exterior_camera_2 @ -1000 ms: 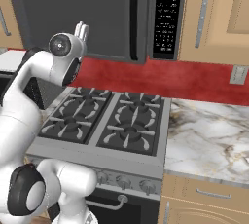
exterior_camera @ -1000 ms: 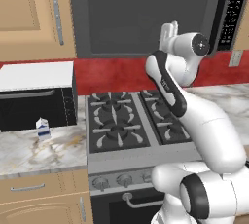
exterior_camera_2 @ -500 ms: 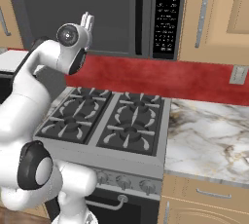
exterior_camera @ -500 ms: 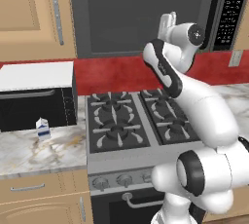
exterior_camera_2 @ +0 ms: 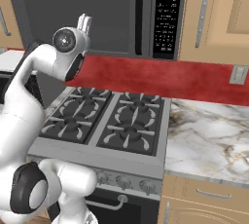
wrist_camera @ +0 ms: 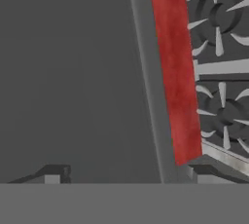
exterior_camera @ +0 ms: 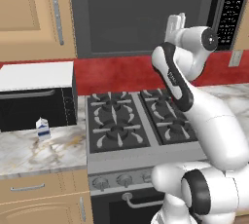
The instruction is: Place the microwavable item in the microwave. Then, close the microwave door and press the start button.
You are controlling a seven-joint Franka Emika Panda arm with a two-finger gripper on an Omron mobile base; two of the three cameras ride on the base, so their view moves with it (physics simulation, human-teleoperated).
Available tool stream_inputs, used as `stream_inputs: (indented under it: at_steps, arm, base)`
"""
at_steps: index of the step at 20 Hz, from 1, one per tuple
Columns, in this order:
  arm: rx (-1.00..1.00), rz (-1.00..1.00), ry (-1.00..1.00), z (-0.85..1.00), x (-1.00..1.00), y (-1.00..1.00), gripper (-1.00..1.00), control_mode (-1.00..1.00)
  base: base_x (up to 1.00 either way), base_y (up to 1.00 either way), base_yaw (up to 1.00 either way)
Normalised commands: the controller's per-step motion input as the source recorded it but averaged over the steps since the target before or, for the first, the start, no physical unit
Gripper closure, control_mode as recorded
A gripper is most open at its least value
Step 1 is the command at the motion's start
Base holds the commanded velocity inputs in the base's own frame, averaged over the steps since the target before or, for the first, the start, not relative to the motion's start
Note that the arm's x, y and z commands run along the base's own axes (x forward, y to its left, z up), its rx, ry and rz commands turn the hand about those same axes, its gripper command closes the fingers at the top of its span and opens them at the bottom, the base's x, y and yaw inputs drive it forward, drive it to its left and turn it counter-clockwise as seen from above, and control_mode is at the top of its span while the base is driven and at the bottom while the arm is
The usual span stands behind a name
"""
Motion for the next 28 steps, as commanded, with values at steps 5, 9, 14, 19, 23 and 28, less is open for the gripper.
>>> stream_inputs:
  at_steps: [5,9,14,19,23,28]
  arm:
    - [0.00,0.00,-0.18,0.00,-1.00,-0.62,-1.00,-1.00]
    - [0.02,0.00,-0.14,-0.03,-1.00,-0.94,-1.00,-1.00]
    - [0.01,0.00,-0.08,-0.06,-0.84,-1.00,-1.00,-1.00]
    - [0.00,0.00,-0.01,0.00,-0.32,-0.96,-1.00,-1.00]
    - [0.00,0.05,-0.01,0.00,0.37,-0.23,-1.00,-1.00]
    - [0.00,0.00,0.00,0.00,0.31,-0.38,-1.00,-1.00]
  base:
    - [0.00,0.00,0.00]
    - [0.00,0.00,0.00]
    - [0.00,0.00,0.00]
    - [0.00,0.00,0.00]
    - [0.00,0.00,0.00]
    - [0.00,0.00,0.00]
